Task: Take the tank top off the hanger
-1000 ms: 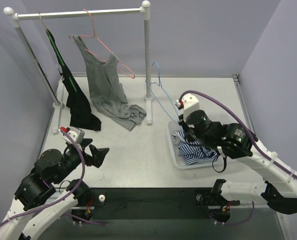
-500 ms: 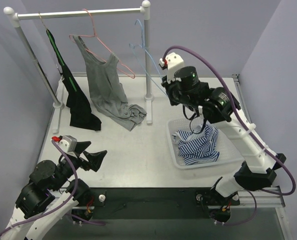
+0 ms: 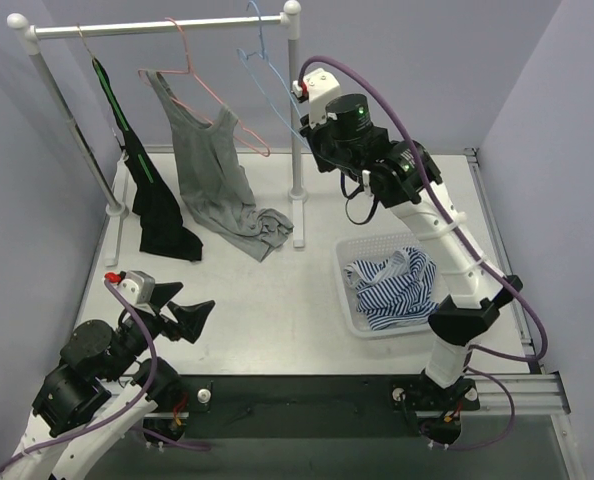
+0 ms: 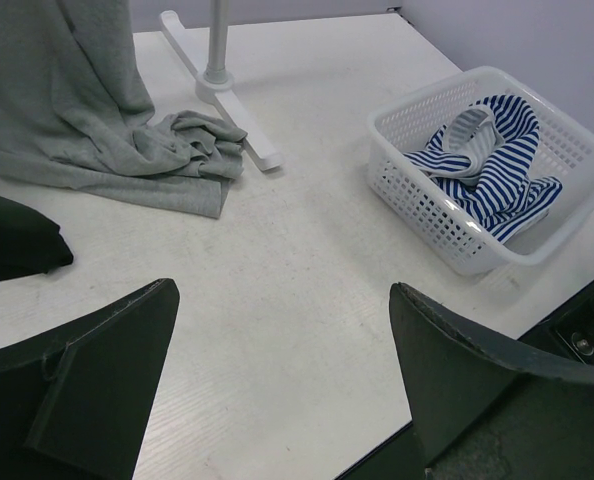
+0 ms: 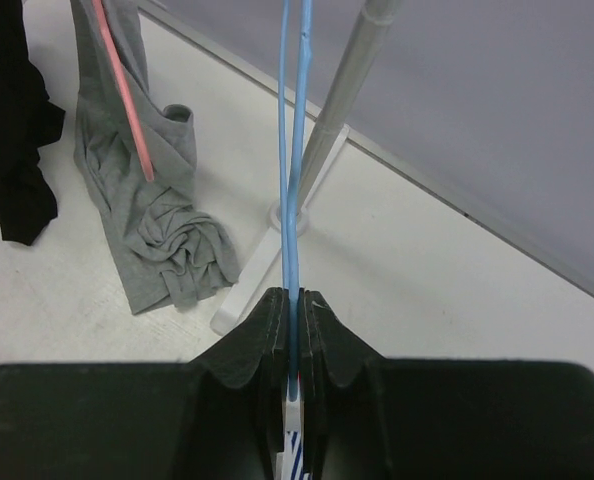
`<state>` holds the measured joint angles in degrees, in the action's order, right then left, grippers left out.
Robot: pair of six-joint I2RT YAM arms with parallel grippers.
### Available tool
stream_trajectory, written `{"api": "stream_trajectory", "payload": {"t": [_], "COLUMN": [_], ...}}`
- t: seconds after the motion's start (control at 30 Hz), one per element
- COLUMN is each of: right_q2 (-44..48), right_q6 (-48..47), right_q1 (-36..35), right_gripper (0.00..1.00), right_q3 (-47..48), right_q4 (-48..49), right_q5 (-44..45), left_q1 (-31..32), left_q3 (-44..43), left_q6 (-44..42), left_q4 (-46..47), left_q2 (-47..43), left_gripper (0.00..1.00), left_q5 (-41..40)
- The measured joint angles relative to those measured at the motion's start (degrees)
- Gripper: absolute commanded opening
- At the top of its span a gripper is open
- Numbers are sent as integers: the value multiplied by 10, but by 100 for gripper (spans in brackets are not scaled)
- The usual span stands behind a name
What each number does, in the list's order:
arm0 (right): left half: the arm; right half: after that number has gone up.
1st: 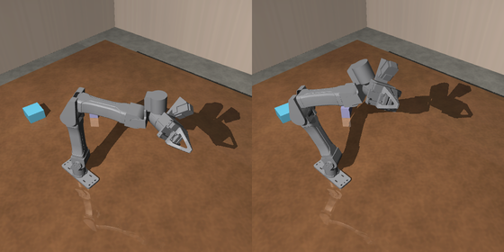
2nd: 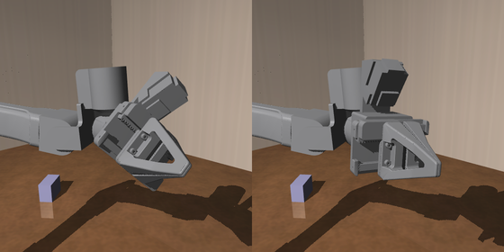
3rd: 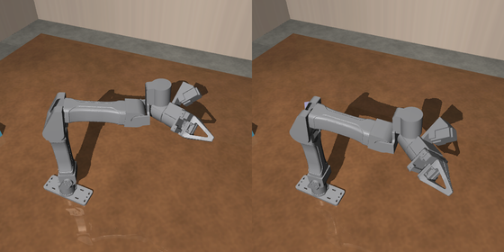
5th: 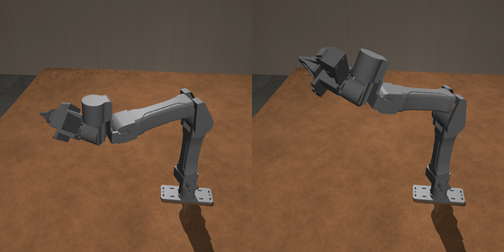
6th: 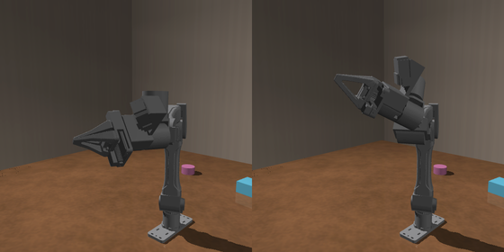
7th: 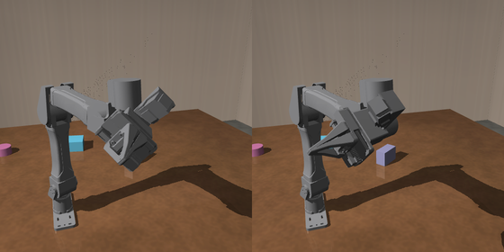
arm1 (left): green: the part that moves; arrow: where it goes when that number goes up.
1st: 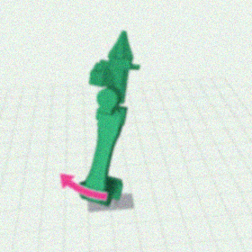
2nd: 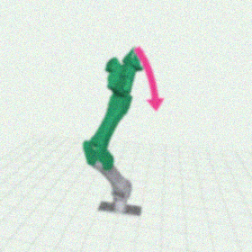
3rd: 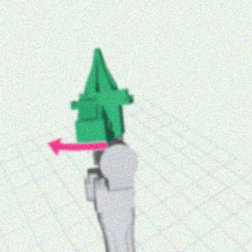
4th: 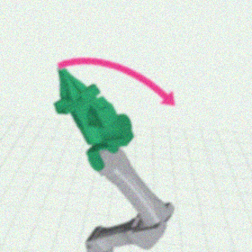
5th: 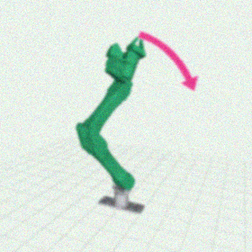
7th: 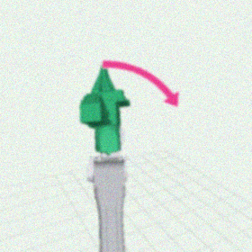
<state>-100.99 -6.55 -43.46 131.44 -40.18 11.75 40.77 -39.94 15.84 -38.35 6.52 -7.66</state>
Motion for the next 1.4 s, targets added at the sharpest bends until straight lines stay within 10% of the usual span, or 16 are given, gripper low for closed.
{"api": "stream_trajectory", "payload": {"t": [0.2,0.7,1.4], "right_q2": [-39,-16,-45], "right_q6": [-10,20,-8], "right_q1": [12,8,-42], "right_gripper": [2,68,71], "right_q3": [0,-19,-16], "right_q4": [18,36,122], "right_q5": [-4,-24,-133], "left_q1": [0,0,0], "left_q3": [0,3,7], "left_q6": [0,0,0], "left_q4": [0,0,1], "left_q2": [0,-3,-3], "left_gripper": [97,97,97], "left_q5": [0,-3,-2]}}
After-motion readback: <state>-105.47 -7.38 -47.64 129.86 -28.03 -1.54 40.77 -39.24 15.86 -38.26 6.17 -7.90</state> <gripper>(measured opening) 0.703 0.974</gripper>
